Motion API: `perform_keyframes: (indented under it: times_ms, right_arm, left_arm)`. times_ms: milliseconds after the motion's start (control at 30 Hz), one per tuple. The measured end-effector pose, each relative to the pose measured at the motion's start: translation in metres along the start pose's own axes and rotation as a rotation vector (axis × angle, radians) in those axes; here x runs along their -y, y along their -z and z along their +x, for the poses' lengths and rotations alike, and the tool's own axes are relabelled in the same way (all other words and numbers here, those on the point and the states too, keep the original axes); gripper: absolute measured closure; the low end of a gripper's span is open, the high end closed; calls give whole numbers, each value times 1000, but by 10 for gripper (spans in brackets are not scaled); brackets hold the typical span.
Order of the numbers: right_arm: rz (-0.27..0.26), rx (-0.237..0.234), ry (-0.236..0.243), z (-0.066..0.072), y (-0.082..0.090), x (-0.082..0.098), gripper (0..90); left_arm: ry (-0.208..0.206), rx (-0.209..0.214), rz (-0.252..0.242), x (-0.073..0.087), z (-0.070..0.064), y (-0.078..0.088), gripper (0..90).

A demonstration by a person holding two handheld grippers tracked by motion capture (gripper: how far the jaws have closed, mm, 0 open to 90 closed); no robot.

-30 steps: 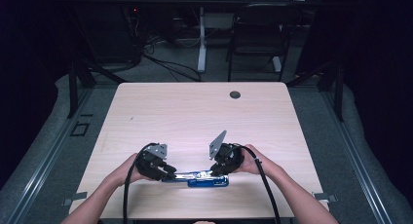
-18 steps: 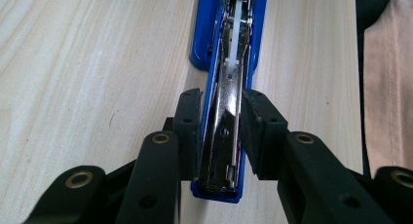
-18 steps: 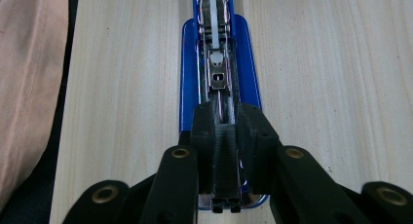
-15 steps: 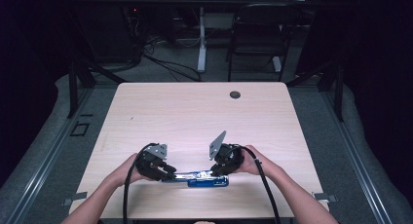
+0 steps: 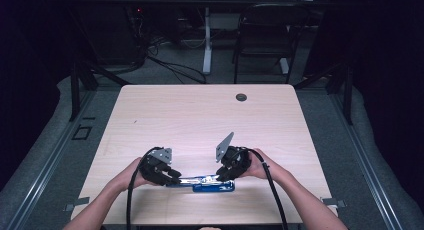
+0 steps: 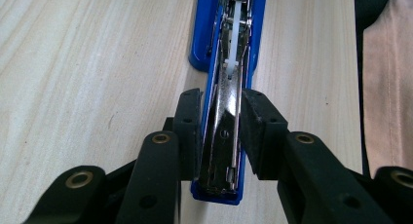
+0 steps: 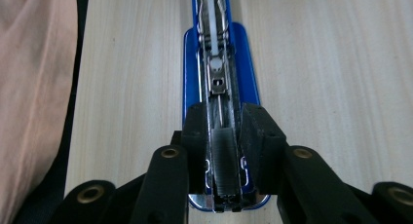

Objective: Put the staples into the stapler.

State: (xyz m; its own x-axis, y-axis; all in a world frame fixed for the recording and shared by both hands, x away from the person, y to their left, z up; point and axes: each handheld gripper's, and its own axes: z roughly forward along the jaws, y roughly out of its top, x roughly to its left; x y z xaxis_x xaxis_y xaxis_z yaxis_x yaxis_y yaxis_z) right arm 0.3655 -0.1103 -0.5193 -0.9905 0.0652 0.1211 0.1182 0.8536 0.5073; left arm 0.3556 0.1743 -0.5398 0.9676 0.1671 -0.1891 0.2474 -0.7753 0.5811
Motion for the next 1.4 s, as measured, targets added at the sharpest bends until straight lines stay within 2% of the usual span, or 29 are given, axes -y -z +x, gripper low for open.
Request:
perform_keyframes:
  times_ms: [67, 133, 167, 200, 233, 300, 333, 467, 533, 567, 633, 700, 733, 867, 967, 1000, 1033, 1067, 1133, 1167, 1233, 1267, 1333, 1400]
  right_arm:
    - [-17, 14, -12, -1, 5, 0, 702]
    - [-45, 41, -65, -4, 9, 0, 662]
    - [-39, 46, -84, -5, 7, -1, 626]
    - [-39, 46, -84, -5, 7, -1, 626]
    - [-37, 57, -105, -5, 5, -1, 609]
    - [-9, 74, -128, -5, -1, -4, 566]
    - [10, 88, -163, -6, -7, -6, 536]
    - [5, 115, -191, -7, -14, -9, 514]
    - [19, 121, -198, -8, -16, -10, 517]
    - [60, 130, -193, -7, -19, -10, 524]
    - [55, 127, -202, -8, -18, -9, 522]
    - [60, 127, -197, -8, -17, -8, 521]
    - [66, 135, -201, -8, -15, -6, 508]
    - [60, 141, -215, -8, -12, -3, 505]
    - [70, 162, -201, -7, -10, -5, 475]
    - [53, 165, -212, -8, -10, -4, 453]
    - [39, 164, -223, -8, -8, -3, 430]
    - [6, 167, -244, -10, -4, -2, 394]
    - [-8, 169, -253, -11, -2, -1, 379]
    - [-28, 169, -268, -11, 2, 0, 342]
    - [-31, 172, -273, -11, 4, 1, 322]
    - [-48, 181, -280, -11, 7, 1, 308]
    - [-56, 183, -286, -11, 8, 1, 302]
    - [-60, 182, -288, -11, 10, 1, 302]
  left_arm:
    - [-2, -3, 1, 0, 0, 0, 698]
    - [0, 0, 0, 0, 0, 0, 697]
    - [0, -3, 1, 0, 0, 0, 697]
    - [0, -3, 1, 0, 0, 0, 697]
    - [0, -3, 1, 0, 0, 0, 697]
    - [-1, 0, 0, 0, 0, 0, 697]
    - [-2, 0, 0, 0, 0, 0, 698]
    - [-5, -5, 3, 0, 0, 0, 698]
    - [-5, -4, 4, 0, 0, 1, 698]
    - [-5, -4, 4, 0, 0, 1, 698]
    - [-12, -22, 24, -1, -1, 2, 698]
    - [-13, -23, 25, -1, -1, 2, 698]
    - [-6, -4, 7, 0, 0, 1, 698]
    - [-4, 0, 6, 0, 0, 1, 698]
    - [-5, -4, 6, 0, 0, 1, 697]
    - [-4, -5, 7, 0, 0, 1, 697]
    - [-11, -23, 26, -1, -1, 2, 698]
    - [-9, -15, 16, -1, -1, 1, 698]
    - [-10, -16, 13, -1, -2, 1, 698]
    - [-13, -31, 28, -1, -2, 2, 698]
    - [-7, -10, 11, 0, -1, 2, 698]
    - [-10, -23, 26, -1, -1, 2, 698]
    - [-6, -8, 8, 0, -1, 1, 697]
    - [-13, -23, 25, 0, -1, 3, 697]
